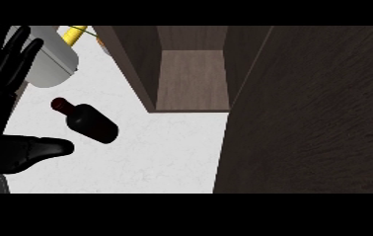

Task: Pick up the wine, place it into the cabinet and close the cabinet

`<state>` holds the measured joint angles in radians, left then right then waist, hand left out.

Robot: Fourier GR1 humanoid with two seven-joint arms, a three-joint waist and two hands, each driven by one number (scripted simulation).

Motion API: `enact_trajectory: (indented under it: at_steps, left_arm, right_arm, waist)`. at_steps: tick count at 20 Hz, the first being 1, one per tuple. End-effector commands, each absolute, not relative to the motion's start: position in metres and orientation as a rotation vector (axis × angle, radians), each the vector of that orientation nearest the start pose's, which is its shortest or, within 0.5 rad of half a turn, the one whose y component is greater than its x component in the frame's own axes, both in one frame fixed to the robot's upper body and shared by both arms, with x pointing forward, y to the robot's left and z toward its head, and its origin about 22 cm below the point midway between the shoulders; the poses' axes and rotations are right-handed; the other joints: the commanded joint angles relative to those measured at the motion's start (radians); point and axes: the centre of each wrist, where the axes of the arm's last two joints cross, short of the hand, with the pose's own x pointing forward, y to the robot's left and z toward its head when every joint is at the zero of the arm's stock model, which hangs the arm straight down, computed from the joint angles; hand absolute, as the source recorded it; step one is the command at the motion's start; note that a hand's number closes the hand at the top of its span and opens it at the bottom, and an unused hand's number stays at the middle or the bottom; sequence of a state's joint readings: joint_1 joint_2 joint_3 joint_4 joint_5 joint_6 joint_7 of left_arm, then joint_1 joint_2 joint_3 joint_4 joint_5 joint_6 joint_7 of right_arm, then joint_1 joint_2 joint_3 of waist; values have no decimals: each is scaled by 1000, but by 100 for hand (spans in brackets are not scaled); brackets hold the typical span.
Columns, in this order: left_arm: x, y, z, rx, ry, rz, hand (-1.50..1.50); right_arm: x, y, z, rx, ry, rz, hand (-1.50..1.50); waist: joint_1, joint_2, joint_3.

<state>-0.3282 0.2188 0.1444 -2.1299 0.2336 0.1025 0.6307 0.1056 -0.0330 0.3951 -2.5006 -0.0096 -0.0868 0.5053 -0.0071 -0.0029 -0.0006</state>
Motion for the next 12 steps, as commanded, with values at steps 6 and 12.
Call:
enact_trajectory:
  at_steps: [6,12]
  left_arm:
    - [236,254,208,-21,-1772,23,-150]
    - [252,283,202,6,-1756,47,-150]
  right_arm:
    - [79,-193,213,277,-1932,121,-150]
    - [83,-187,214,265,-1928,130,-150]
  waist:
    - [-8,-4,0]
    - [-8,-4,-1]
